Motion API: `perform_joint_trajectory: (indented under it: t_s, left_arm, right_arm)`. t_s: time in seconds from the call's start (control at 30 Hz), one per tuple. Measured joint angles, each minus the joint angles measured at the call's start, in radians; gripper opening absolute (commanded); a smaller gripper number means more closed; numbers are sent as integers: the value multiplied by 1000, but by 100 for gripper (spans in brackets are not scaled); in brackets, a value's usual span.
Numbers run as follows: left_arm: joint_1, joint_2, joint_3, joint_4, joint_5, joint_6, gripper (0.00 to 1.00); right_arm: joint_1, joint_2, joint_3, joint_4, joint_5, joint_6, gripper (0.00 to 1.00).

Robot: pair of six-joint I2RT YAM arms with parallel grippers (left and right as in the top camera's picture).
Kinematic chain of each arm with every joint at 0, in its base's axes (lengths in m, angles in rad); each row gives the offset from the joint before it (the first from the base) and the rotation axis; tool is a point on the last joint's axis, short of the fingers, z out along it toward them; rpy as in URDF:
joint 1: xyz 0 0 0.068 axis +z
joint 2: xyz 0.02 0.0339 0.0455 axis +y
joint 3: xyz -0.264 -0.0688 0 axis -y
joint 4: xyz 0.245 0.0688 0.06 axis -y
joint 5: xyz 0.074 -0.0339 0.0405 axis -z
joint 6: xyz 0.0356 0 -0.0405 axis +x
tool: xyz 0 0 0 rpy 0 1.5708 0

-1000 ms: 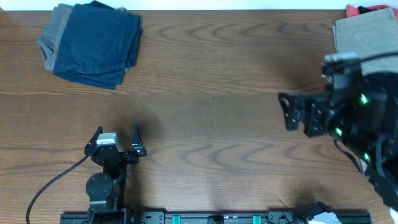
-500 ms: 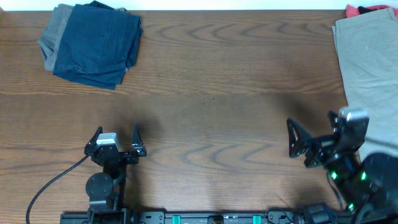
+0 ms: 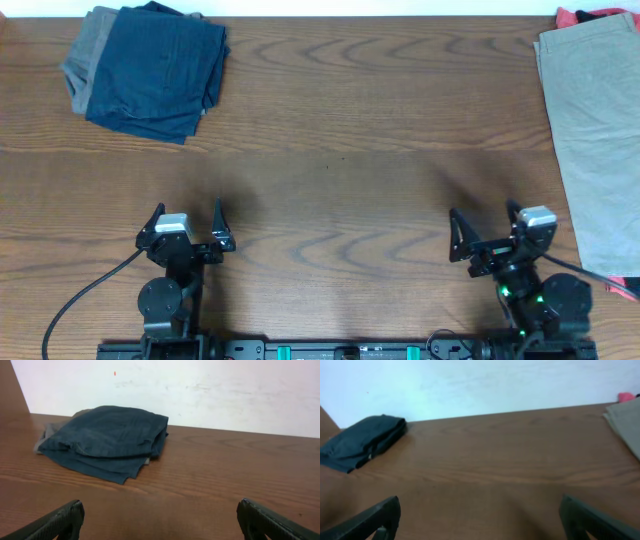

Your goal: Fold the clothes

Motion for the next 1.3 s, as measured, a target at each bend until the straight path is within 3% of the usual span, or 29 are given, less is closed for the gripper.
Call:
perform_joint_trajectory:
  t_s: [0.4, 0.8, 1.3]
  left_arm:
    - [0, 0, 0, 0, 0, 0, 98]
    - [0, 0, 0, 0, 0, 0, 98]
    - [0, 0, 0, 0, 0, 0, 98]
  right_arm:
    - [-7, -99, -250, 286, -48, -2, 99]
    - [-7, -101, -265, 288, 88, -60, 99]
    - [-7, -101, -265, 286, 113, -106, 99]
